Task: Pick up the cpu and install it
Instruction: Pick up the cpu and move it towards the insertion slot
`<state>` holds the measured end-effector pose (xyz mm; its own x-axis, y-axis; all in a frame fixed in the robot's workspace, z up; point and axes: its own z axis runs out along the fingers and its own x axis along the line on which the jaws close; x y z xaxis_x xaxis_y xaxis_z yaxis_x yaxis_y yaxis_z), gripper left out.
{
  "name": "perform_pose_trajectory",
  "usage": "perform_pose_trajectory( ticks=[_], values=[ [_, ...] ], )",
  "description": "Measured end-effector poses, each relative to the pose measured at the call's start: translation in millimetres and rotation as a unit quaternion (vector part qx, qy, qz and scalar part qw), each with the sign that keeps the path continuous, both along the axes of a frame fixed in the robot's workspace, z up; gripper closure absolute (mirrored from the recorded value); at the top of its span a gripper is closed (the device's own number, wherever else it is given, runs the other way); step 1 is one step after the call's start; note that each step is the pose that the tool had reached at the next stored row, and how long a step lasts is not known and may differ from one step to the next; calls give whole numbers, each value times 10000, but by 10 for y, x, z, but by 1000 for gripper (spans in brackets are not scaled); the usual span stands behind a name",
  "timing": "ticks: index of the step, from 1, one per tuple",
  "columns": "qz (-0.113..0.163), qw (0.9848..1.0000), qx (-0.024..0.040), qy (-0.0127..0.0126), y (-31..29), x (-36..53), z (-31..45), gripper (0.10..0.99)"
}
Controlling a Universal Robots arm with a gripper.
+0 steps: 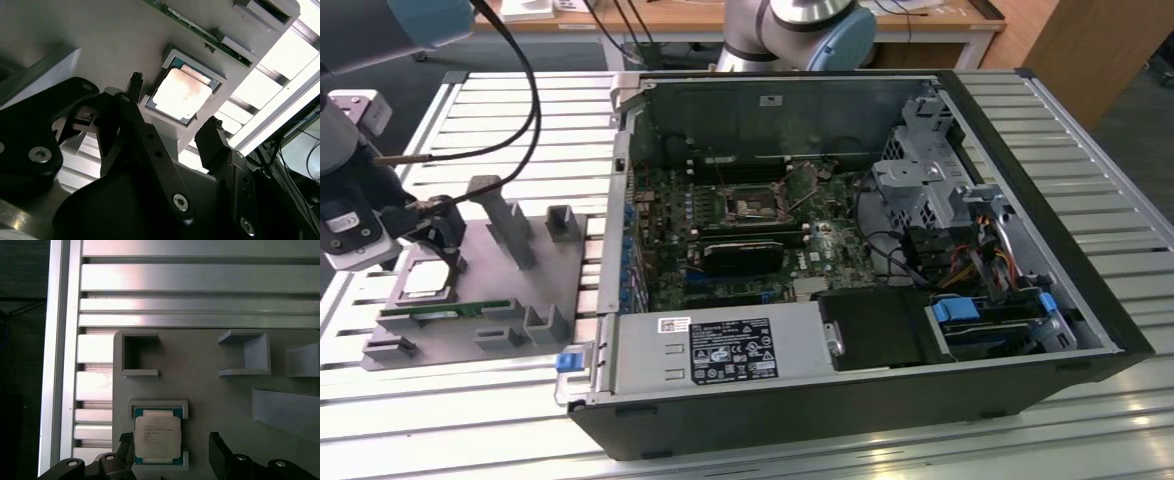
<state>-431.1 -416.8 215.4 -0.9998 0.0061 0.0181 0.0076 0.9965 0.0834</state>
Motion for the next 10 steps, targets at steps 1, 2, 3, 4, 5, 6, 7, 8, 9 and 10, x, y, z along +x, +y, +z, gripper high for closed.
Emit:
perform_pose_trajectory(
  ticks=[1, 2, 3, 4, 5, 6, 7, 8, 9, 10],
  values=[
    [0, 10000, 0, 0, -1, -1, -7, 380],
    [0, 10000, 0, 0, -3, -1, -13, 380],
    [0, 10000, 0, 0, -4, -1, -17, 380],
    [0, 10000, 0, 0, -5, -2, -21, 380],
    [0, 10000, 0, 0, -6, -2, -28, 380],
    [0, 10000, 0, 0, -8, -2, -35, 380],
    [0, 10000, 0, 0, -9, -2, -41, 380],
    [0, 10000, 0, 0, -10, -2, -45, 380],
    [0, 10000, 0, 0, -10, -2, -48, 380],
    [0, 10000, 0, 0, -12, -2, -52, 380]
  ],
)
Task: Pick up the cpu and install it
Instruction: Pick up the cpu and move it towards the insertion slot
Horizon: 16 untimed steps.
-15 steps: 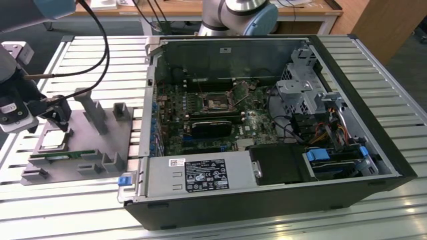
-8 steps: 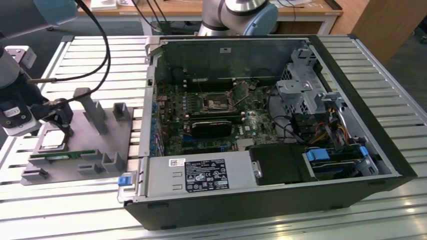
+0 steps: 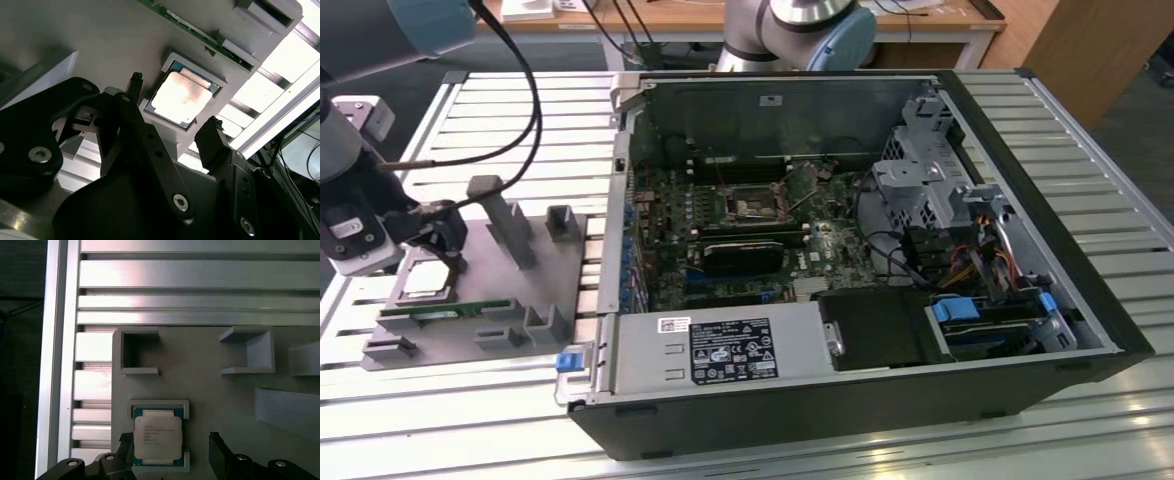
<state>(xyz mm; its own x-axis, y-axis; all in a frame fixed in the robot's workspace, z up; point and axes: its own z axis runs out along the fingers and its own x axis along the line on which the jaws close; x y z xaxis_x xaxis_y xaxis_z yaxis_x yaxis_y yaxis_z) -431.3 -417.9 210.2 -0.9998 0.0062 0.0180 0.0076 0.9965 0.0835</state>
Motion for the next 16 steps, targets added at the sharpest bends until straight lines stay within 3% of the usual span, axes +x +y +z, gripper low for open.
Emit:
perform_pose_trajectory(
  ticks=[16],
  values=[
    [-47, 10000, -7, -3, -5, -82, -157, 380]
  ],
)
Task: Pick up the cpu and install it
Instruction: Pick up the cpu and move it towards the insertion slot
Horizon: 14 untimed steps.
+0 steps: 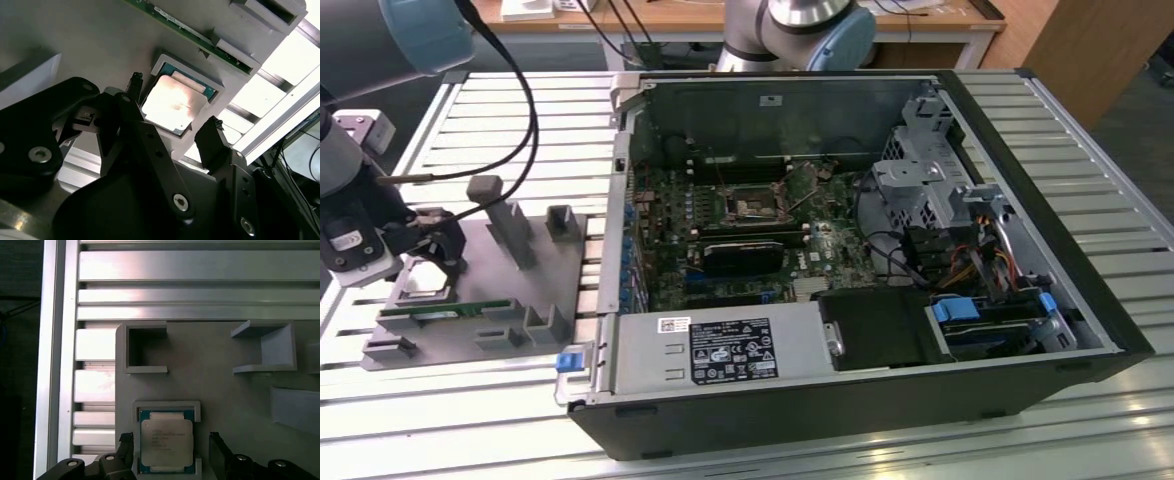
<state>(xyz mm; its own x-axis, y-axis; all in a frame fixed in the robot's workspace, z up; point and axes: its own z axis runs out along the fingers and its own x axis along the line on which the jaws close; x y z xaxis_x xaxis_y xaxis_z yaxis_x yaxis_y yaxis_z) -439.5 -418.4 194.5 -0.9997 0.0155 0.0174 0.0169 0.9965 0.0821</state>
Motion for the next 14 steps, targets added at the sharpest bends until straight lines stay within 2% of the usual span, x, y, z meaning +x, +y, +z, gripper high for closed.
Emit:
perform_pose_trajectory(
  ticks=[4, 14],
  values=[
    [-22, 10000, -1, 0, 0, -14, -47, 380],
    [-23, 10000, -1, -1, 11, -38, -69, 380]
  ],
)
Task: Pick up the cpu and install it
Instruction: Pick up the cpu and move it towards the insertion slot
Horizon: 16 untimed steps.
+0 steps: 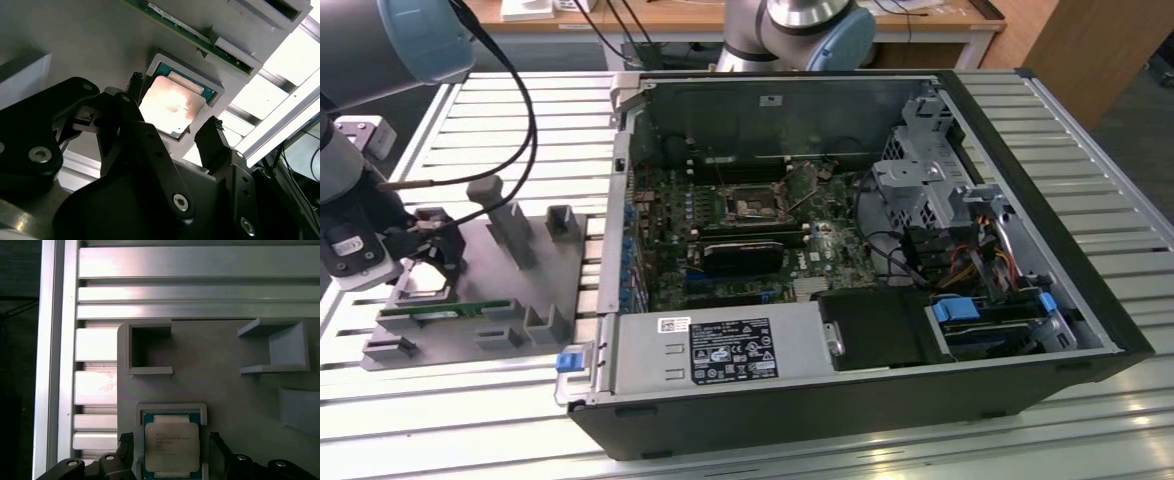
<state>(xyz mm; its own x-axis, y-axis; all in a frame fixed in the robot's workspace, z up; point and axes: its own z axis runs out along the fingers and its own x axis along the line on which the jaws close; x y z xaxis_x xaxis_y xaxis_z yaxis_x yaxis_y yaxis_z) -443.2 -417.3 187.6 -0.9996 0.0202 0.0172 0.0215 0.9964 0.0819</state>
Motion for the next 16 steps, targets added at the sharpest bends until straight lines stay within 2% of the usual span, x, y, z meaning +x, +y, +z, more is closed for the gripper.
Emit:
perform_pose_trajectory(
  ticks=[3, 4, 13, 16],
  values=[
    [0, 10000, 0, 6, 9, 0, -9, 396],
    [0, 10000, -1, 7, 9, 0, -12, 463],
    [43, 10000, 0, 7, 11, -15, -33, 463],
    [45, 10000, 3, -9, 11, -29, -35, 463]
  ],
)
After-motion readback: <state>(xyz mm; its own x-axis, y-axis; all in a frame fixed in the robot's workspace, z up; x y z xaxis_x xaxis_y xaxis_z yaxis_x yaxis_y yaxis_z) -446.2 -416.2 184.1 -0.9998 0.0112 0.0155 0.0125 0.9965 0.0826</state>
